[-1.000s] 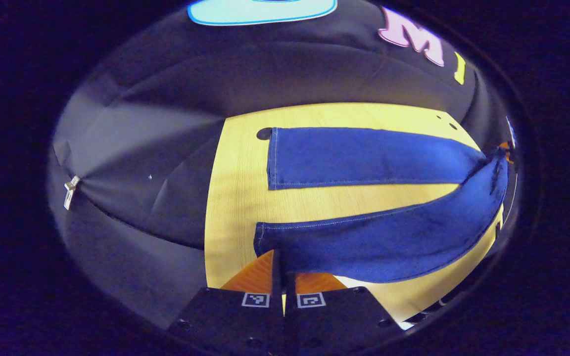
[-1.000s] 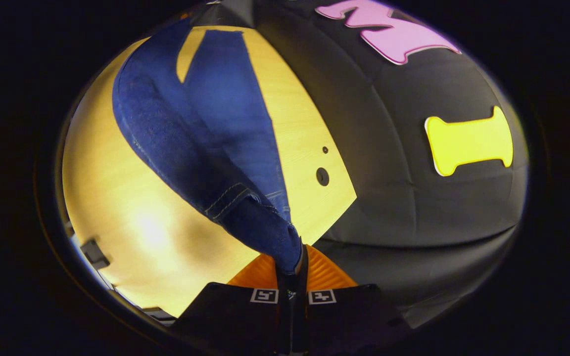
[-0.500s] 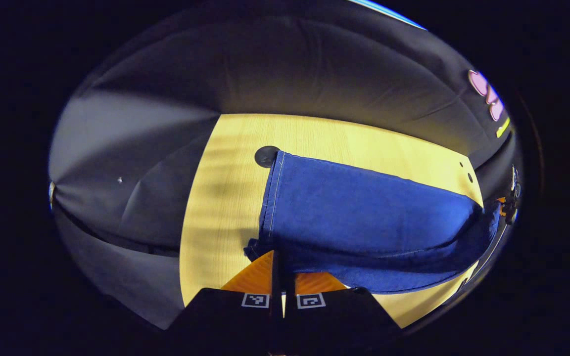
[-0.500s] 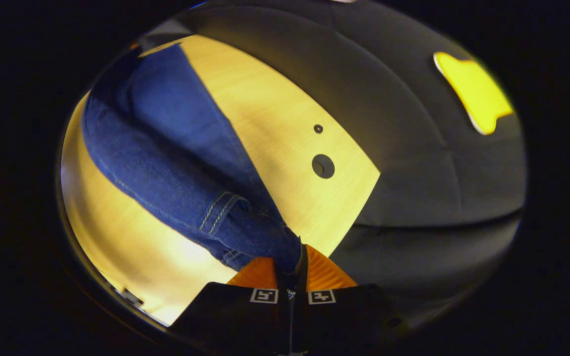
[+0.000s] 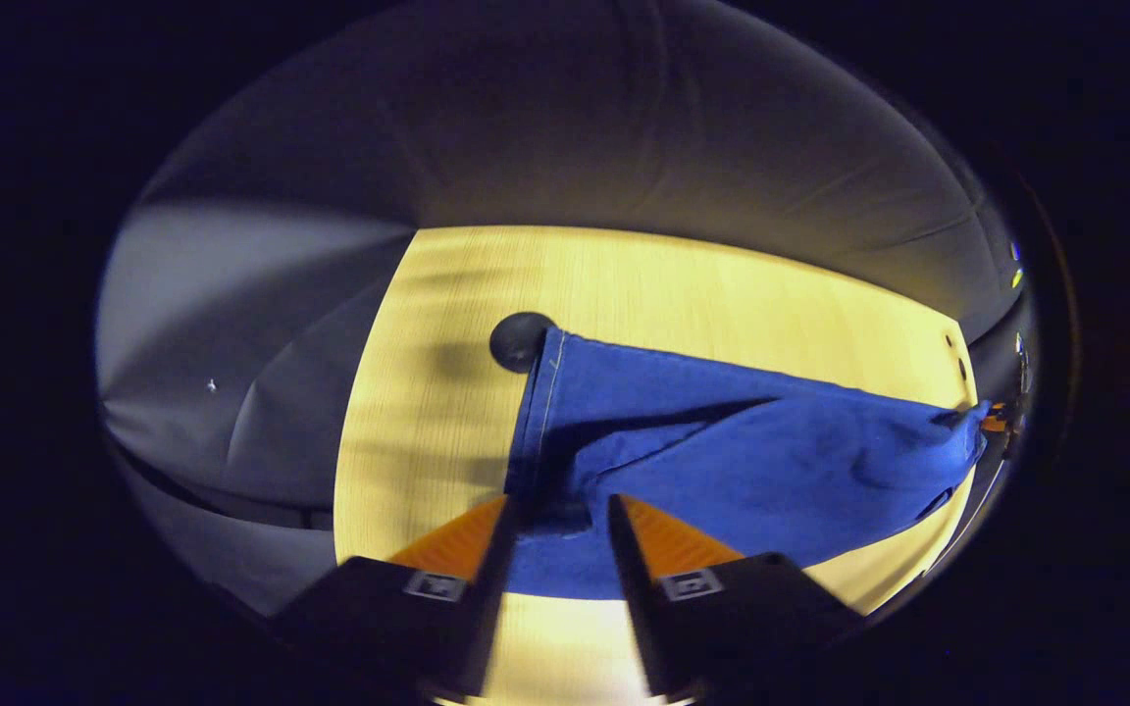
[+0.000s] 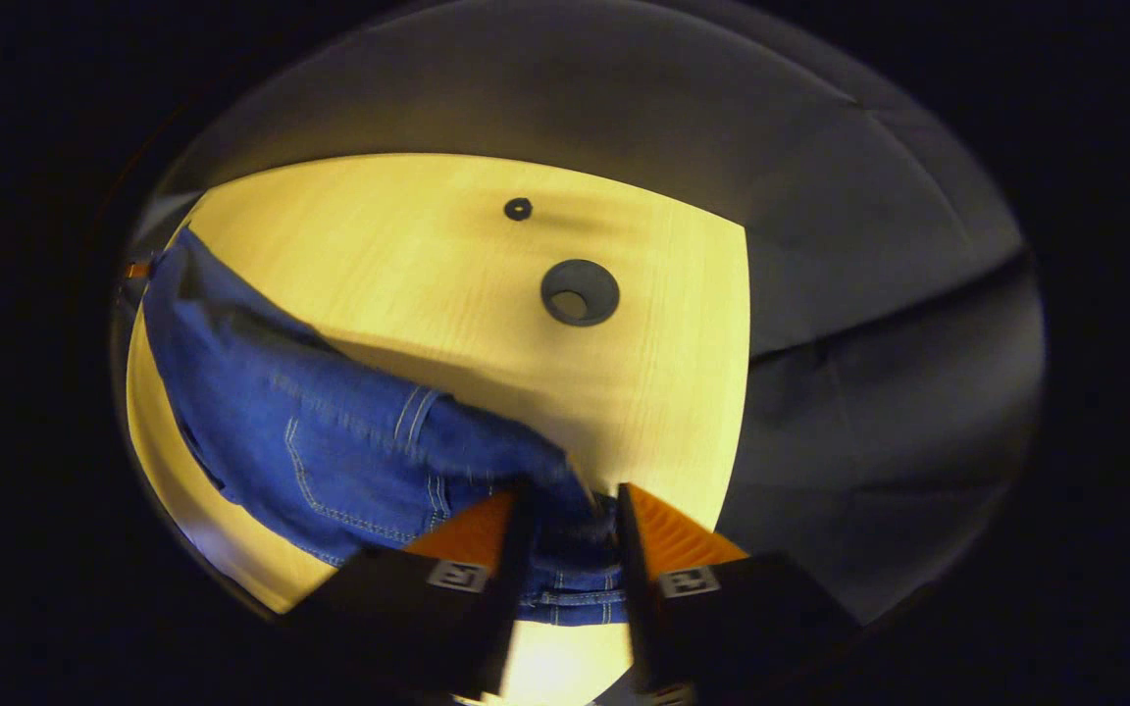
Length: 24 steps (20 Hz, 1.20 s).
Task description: Grasp the waist and the cuffs of the jeans and fold them to make the two legs overlap; first hold the waist and fold one-third of the jeans toward the cuffs, then hold the cuffs and fold the remaining one-third in the same direction to finish folding.
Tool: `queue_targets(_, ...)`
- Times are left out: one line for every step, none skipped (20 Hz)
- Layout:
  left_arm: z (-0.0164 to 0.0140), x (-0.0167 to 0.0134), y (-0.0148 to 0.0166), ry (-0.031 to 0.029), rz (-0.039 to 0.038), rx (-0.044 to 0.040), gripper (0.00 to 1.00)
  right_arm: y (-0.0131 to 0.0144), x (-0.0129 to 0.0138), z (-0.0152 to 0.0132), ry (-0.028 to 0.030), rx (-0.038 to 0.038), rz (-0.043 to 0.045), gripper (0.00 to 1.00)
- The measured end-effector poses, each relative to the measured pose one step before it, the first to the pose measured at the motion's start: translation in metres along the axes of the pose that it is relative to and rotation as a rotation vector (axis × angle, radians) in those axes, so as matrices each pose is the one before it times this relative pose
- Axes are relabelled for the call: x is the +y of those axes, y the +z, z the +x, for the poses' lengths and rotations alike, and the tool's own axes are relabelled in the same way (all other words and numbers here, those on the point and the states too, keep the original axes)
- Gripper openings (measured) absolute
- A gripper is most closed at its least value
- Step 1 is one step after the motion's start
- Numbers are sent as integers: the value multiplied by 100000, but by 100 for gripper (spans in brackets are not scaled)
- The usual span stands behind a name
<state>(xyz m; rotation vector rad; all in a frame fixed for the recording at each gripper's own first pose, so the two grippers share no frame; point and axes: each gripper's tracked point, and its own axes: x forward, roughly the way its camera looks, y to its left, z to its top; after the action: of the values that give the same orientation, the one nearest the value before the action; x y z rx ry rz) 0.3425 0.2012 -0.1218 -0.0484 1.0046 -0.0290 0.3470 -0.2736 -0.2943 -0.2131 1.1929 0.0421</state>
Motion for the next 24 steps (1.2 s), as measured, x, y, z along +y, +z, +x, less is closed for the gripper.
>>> queue_targets(762, 195, -207, 574, -652, -453, 79, 156, 26, -393, 544, -2099, 3455, 62)
queue_targets(-464, -75, 313, 1133, -631, -2833, 98, 260, 300, -672, 1945, -3541, 4840, 77)
queue_targets(-903, 83, 503, 452, -494, -4535, 96, 147, 400, -745, 1562, -3446, 5064, 80)
queue_targets(-1125, -26, 540, 621, -486, -5343, 96, -170, 218, -1128, 906, -2986, 5275, 82)
queue_targets(-1578, -120, 564, 1402, -596, -6269, 96, -175, 404, -1102, 781, -4988, 6418, 84)
queue_targets(-1671, -322, 502, 1126, -293, -5429, 96, 96, 350, -876, 896, -4633, 6071, 99)
queue_targets(-1578, -164, 541, 721, -578, -6194, 96, -266, 96, -725, -802, -4504, 5105, 100)
queue_targets(-1485, -321, 492, 1672, -460, -4903, 96, -479, -71, -652, -436, -3941, 3186, 100)
queue_targets(-1917, 166, 477, 2943, -386, -6107, 96, -521, -341, -639, -1718, -3547, 1587, 100)
queue_targets(-1654, -95, 755, 3293, 1, -5882, 96, -550, -444, -924, -1723, -3078, 923, 100)
queue_targets(-2095, -522, 749, 1995, -62, -6305, 96, -624, -423, -687, -2364, -2611, 1745, 100)
queue_targets(-2036, -695, 1089, 461, -649, -6183, 96, -817, -246, -776, -1826, -2039, 2310, 100)
queue_targets(-2336, -888, 773, -938, -83, -4894, 96, -561, -217, -526, -1502, -1664, 3452, 100)
queue_targets(-2168, -576, 950, -336, 181, -5561, 96, -530, -581, -386, -1110, -1570, 3750, 100)
queue_targets(-2200, -807, 756, -1379, 446, -4388, 96, -489, -645, -161, -1952, -1178, 4202, 100)
queue_targets(-2274, -631, 1029, 878, -349, -5101, 96, -512, -1005, -98, -1621, -1087, 4706, 100)
queue_targets(-2044, -1033, 1012, 52, -873, -3672, 96, -470, -839, -43, -2210, -370, 5781, 100)
queue_targets(-1808, -885, 770, -155, -2253, -3204, 96, -119, -399, 74, -847, -921, 6677, 100)
queue_targets(-1402, -1638, 355, -2421, -2271, -1633, 96, -356, -545, 787, -985, -607, 7068, 99)
queue_targets(-1403, -1183, 407, -1950, -2352, -1067, 96, -236, -630, 897, -730, -606, 7212, 99)
queue_targets(-1140, -773, -65, -2900, -732, 309, 96, 6, -243, 778, -10, -370, 6481, 99)
queue_targets(-807, -670, 31, -1485, 446, 264, 96, 138, -243, 126, -153, -1168, 5391, 98)
queue_targets(-702, -703, -65, -2342, 1800, 604, 96, 337, 322, 15, 847, -1194, 4165, 98)
queue_targets(-531, -580, -8, -1250, 1942, 299, 96, 578, 254, -234, 1054, -997, 2665, 99)
